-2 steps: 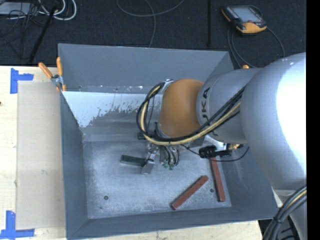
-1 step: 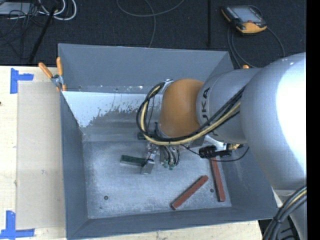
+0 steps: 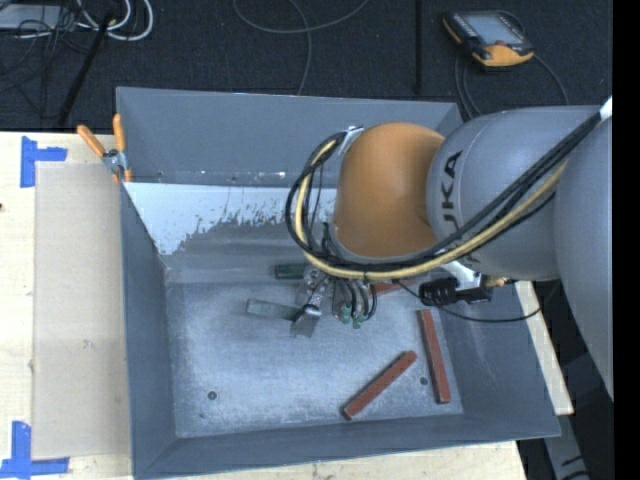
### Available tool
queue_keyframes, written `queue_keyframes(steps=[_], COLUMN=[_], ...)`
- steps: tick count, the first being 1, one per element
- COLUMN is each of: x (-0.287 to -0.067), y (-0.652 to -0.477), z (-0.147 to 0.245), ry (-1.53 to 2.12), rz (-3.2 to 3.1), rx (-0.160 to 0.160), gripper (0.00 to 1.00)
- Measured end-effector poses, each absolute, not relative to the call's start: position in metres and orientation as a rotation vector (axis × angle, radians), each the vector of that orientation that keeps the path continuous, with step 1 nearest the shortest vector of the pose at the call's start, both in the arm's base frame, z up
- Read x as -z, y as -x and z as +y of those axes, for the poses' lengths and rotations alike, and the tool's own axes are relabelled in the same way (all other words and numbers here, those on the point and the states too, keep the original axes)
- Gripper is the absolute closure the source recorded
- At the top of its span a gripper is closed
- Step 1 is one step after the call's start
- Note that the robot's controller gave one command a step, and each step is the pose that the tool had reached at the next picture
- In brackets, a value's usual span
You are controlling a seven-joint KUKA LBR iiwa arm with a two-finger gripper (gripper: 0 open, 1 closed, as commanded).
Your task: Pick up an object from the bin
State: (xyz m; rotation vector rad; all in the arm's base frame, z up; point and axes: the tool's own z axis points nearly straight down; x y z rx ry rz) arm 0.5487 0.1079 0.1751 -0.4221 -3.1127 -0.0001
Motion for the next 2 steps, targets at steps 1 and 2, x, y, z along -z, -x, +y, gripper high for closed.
queue_keyframes(steps=[1, 2], x=[-0.175, -0.264], y=[-0.549, -0.542], z=[0.108, 0.107], ry=[0.422, 0.398], rz=[-3.113, -3.116], rx=[0.0, 0.0], gripper=[1.0, 1.0])
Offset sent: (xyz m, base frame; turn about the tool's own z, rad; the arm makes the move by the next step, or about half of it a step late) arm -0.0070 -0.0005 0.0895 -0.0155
